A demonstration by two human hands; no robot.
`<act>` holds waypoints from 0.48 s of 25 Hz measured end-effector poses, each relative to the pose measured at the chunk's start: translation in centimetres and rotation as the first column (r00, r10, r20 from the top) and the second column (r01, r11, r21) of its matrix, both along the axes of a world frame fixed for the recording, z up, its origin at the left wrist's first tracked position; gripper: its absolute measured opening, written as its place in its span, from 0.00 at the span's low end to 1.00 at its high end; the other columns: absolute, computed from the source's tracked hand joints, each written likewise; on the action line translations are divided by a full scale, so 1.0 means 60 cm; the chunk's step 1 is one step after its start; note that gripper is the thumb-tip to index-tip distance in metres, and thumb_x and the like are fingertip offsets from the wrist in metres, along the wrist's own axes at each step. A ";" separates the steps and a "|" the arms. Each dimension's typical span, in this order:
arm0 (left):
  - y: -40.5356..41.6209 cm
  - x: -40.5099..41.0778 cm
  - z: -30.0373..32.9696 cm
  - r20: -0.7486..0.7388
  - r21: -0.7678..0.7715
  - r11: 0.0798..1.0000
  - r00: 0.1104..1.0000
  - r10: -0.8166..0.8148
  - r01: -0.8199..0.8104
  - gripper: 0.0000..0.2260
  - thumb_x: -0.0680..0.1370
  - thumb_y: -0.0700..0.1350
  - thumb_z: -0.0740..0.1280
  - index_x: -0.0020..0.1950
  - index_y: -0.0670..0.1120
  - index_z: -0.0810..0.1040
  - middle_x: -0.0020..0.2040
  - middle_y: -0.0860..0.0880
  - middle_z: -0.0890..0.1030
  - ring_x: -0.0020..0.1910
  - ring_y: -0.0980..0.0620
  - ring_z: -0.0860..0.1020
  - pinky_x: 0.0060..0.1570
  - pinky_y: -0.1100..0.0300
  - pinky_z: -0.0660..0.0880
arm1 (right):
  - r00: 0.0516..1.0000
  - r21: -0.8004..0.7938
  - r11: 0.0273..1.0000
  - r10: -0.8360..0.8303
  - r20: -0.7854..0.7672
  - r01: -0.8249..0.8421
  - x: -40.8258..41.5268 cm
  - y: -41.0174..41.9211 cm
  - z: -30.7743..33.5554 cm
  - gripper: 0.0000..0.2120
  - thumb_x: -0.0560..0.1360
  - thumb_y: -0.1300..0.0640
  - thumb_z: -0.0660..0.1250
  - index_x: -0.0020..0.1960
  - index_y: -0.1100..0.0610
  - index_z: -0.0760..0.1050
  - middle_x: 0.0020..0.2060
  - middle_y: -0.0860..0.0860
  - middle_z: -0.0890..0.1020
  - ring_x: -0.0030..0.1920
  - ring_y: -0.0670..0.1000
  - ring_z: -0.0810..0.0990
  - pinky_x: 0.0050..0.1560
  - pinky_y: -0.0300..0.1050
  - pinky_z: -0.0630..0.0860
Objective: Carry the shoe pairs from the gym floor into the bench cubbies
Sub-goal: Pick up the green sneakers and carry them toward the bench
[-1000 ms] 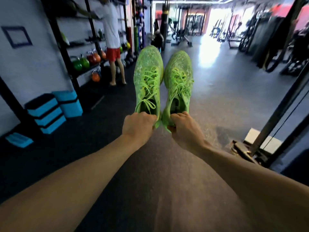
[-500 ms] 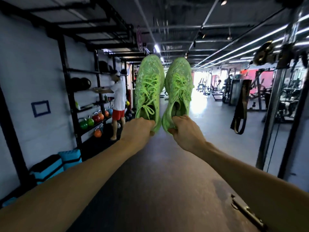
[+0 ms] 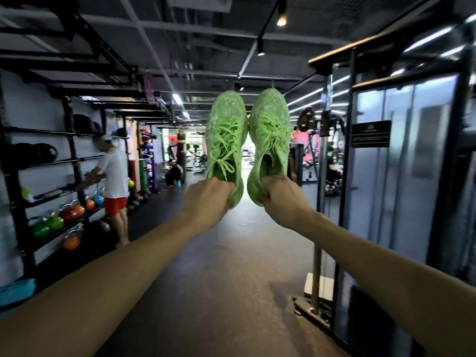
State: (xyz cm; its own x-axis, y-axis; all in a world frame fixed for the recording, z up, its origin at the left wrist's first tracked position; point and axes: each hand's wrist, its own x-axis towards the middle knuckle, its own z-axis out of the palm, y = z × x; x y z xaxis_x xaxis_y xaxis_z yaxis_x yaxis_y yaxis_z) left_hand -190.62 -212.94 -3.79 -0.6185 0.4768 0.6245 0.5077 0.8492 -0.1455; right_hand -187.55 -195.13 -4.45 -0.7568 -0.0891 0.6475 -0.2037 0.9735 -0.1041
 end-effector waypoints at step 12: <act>0.313 0.327 -0.012 0.013 -0.054 0.678 0.679 -0.734 0.733 0.06 0.77 0.48 0.67 0.42 0.49 0.74 0.39 0.47 0.80 0.42 0.43 0.80 0.33 0.57 0.65 | 0.765 -0.092 0.765 -0.642 -0.047 0.637 0.514 0.192 -0.026 0.01 0.73 0.61 0.65 0.44 0.58 0.73 0.47 0.58 0.79 0.49 0.62 0.77 0.38 0.50 0.73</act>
State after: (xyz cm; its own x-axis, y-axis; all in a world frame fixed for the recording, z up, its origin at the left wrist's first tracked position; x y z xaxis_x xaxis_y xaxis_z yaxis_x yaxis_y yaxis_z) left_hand -171.00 -194.18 -4.54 -0.0509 0.8058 0.5900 0.9631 0.1960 -0.1847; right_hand -156.72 -183.61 -6.04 -0.5742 0.4440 0.6879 0.4546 0.8717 -0.1831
